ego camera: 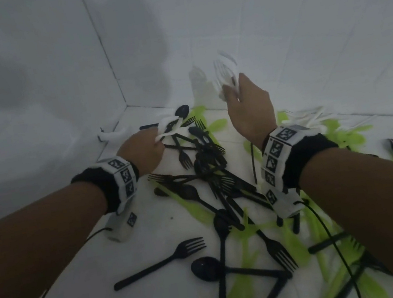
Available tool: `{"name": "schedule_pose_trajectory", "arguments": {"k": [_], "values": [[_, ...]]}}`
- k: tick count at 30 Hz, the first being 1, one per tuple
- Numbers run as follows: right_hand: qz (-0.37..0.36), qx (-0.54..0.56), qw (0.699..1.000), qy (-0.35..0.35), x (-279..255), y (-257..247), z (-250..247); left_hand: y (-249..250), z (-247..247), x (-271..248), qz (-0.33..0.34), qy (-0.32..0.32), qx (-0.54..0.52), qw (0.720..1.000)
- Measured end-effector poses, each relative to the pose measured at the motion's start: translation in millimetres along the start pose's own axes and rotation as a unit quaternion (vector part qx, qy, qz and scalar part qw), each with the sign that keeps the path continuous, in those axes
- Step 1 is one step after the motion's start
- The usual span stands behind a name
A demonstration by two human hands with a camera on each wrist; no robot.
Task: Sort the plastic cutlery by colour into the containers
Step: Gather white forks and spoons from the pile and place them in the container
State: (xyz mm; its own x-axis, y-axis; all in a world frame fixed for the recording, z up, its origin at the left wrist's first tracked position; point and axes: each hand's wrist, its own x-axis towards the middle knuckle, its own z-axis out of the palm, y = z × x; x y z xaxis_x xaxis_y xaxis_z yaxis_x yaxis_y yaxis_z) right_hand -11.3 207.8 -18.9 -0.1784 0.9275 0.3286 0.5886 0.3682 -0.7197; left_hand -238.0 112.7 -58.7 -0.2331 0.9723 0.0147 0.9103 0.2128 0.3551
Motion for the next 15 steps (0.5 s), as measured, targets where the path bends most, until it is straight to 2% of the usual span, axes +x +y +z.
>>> {"name": "schedule_pose_trajectory", "arguments": {"k": [5, 10, 12, 15], "values": [[0.028, 0.030, 0.999, -0.023, -10.3, -1.7, 16.1, -0.7, 1.8, 37.2, -0.026, -0.063, 0.032, 0.997], [0.095, 0.039, 0.990, -0.097, -28.0, 19.6, 14.2, 4.7, 9.9, 61.0, -0.047, -0.104, 0.053, 0.992], [0.119, 0.038, 0.986, -0.107, -33.4, 31.5, 9.3, 10.0, 12.4, 63.0, -0.033, -0.115, 0.078, 0.990], [0.133, 0.014, 0.986, -0.097, -38.6, 45.5, -3.1, 25.9, 23.7, 57.7, 0.044, -0.124, 0.089, 0.987]]}}
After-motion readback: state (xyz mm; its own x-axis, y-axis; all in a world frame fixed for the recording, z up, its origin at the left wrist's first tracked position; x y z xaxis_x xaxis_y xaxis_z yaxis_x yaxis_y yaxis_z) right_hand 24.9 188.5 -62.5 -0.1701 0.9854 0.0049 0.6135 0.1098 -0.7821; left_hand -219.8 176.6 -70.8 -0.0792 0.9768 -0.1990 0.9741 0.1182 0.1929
